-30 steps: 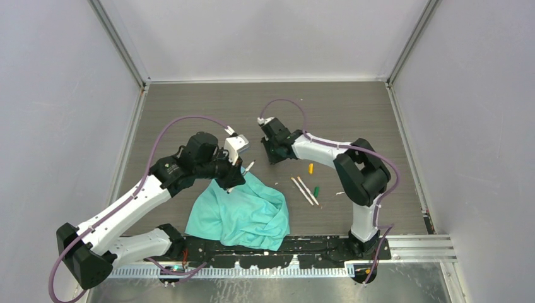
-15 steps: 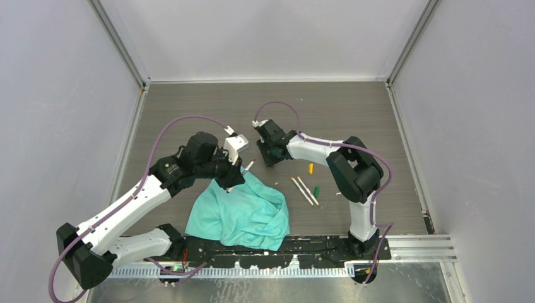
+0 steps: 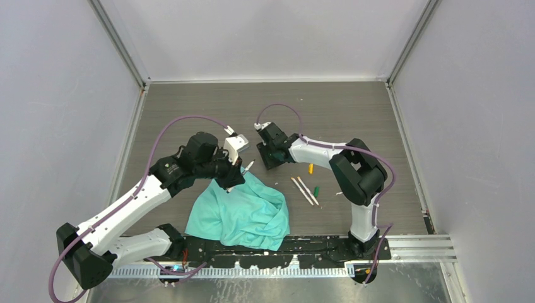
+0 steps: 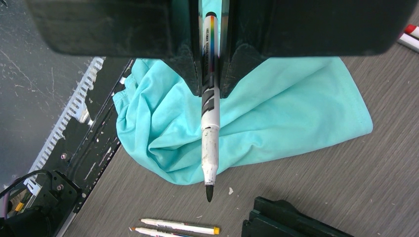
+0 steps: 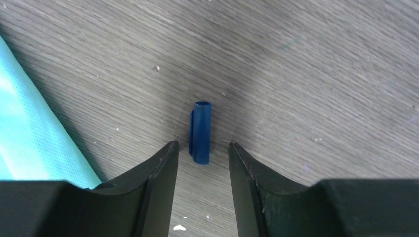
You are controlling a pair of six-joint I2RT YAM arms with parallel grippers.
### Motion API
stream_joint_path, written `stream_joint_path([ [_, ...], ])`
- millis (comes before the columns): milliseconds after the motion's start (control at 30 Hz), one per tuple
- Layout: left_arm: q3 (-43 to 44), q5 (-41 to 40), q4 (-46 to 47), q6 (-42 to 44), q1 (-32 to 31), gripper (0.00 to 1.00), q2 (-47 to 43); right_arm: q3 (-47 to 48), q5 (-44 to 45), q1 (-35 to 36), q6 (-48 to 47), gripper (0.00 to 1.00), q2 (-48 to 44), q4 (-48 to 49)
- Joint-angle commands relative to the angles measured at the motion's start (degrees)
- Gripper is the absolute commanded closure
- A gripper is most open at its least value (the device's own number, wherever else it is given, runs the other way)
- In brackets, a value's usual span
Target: Insert the pens into the pen caps
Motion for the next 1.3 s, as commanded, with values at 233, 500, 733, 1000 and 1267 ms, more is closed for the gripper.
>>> stream_joint_path([
  [233,0.1,0.3,1.1,0.4,-0.2,1.0,-1.2,-2.1,8.9,0.2,3.9,0.52,-2.7,-3.2],
  [500,0.0,0.1,1.1,0.4,-0.2,1.0,-1.6,0.2,12.1,-1.1,5.5,0.52,-0.8,-4.7],
  [733,0.0,-0.2,1.0,0.4,-0.3,1.0,-1.7,2.3,13.4,-2.3,5.4,0.52,1.6,-5.0],
  [1000,0.0,-0.4,1.0,0.4,-0.2,1.0,-1.7,5.2,12.9,-3.5,5.4,0.51,4.3,-4.6],
  [1267,-0.2,-1.5,1.2,0.4,-0.2,1.0,-2.2,8.5,8.8,-3.5,5.4,0.52,7.0,-3.8],
])
